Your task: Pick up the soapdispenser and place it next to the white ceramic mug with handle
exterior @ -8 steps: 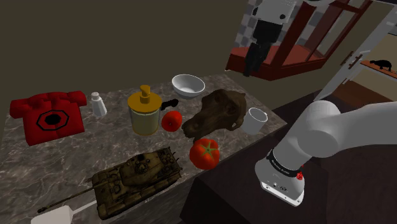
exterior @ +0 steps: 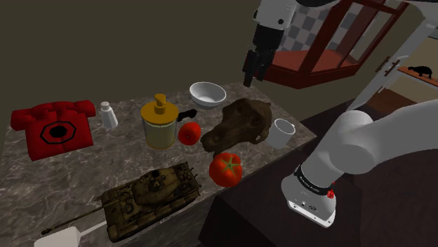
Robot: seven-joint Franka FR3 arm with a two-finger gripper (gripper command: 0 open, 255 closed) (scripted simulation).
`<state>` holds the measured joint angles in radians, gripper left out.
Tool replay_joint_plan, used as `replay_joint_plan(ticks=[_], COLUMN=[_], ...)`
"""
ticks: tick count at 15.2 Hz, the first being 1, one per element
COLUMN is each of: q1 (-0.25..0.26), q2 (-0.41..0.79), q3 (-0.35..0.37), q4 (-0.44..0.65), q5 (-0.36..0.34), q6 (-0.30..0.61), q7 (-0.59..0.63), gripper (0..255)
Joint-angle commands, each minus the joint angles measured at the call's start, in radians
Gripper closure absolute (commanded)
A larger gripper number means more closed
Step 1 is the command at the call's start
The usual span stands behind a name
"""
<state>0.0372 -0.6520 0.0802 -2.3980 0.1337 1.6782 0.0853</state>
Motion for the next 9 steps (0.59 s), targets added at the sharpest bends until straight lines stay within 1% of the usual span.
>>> replay_joint_plan(ticks=[1, 5, 9], q1=[0.010, 0.022, 0.030], q2=[0.073, 0.212, 0.357], q3=[0.034, 0.090, 0.142], q4=[0.028, 0.101, 0.195], q5=[0.012, 0.015, -0.001], q6=[0.053, 0.130, 0.192], q7=[0.030, 0.087, 0.148], gripper=[0, 0, 0])
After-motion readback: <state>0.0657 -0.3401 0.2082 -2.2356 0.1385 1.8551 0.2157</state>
